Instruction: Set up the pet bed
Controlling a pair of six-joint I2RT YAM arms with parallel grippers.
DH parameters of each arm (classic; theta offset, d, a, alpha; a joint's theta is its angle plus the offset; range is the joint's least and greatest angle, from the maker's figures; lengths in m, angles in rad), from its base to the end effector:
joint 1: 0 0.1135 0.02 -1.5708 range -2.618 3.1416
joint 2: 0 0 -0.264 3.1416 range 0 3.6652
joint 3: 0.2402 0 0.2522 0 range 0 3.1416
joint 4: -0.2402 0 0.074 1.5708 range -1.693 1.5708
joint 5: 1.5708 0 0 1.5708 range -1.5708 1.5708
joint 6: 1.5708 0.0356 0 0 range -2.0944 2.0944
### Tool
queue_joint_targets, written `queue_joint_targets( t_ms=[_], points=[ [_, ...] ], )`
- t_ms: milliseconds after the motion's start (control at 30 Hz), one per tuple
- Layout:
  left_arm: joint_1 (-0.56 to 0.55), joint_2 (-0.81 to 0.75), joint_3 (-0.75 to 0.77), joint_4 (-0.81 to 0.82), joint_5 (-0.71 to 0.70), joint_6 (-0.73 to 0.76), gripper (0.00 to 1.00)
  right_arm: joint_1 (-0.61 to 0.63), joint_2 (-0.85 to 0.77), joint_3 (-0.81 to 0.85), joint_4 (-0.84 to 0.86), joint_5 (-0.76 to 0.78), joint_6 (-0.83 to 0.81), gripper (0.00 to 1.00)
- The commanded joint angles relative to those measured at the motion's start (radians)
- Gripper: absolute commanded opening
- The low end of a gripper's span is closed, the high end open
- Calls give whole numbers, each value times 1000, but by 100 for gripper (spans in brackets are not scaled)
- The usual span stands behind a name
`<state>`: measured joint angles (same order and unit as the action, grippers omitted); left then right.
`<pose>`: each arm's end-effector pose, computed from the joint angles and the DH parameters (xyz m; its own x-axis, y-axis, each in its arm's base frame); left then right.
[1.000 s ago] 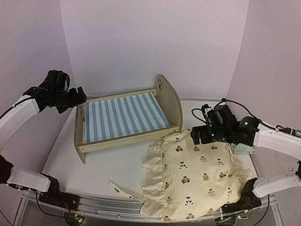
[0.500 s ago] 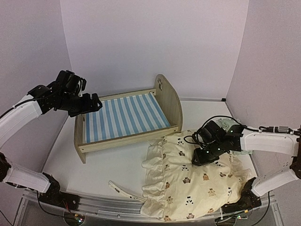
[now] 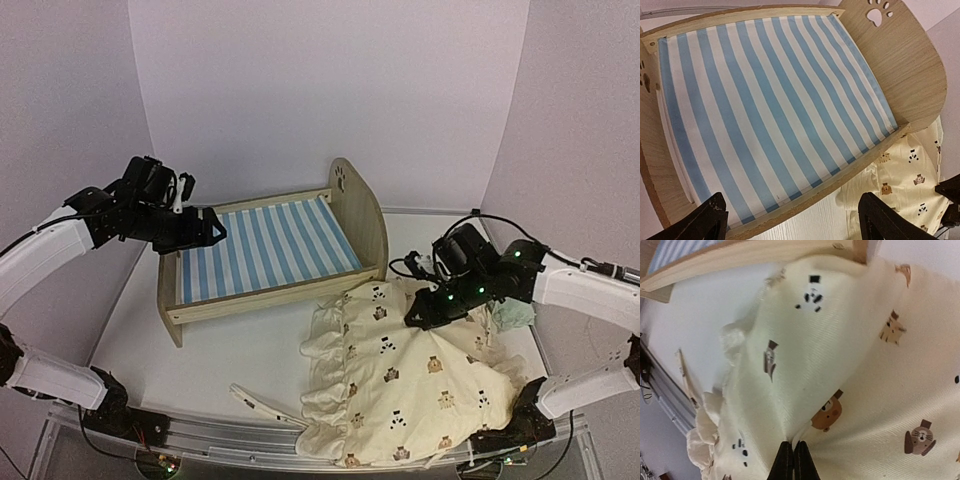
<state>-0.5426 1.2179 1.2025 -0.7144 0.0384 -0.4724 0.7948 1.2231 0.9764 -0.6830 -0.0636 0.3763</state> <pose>0.2188 -0.1335 0.3444 -0.7544 -0.0761 -0.6520 0.2215 0.9055 -0.3619 0.1719 0.1784 0.2723 -0.7936 -0.2851 -0.5375 -0.4809 0.8351 0.2672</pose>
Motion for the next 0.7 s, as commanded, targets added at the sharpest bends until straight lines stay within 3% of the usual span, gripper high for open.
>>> queue_joint_targets(
  t_ms=[0, 133, 467, 667],
  points=[
    [-3, -6, 12, 81, 87, 46, 91, 6, -44, 180, -32, -151, -77, 0],
    [-3, 2, 13, 108, 122, 57, 91, 6, -5, 328, -113, -193, -125, 0],
    [-3, 52, 22, 206, 272, 73, 91, 16, 60, 537, -136, -421, -151, 0],
    [-3, 60, 48, 221, 269, 69, 91, 29, 130, 674, -138, -465, -147, 0]
  ],
)
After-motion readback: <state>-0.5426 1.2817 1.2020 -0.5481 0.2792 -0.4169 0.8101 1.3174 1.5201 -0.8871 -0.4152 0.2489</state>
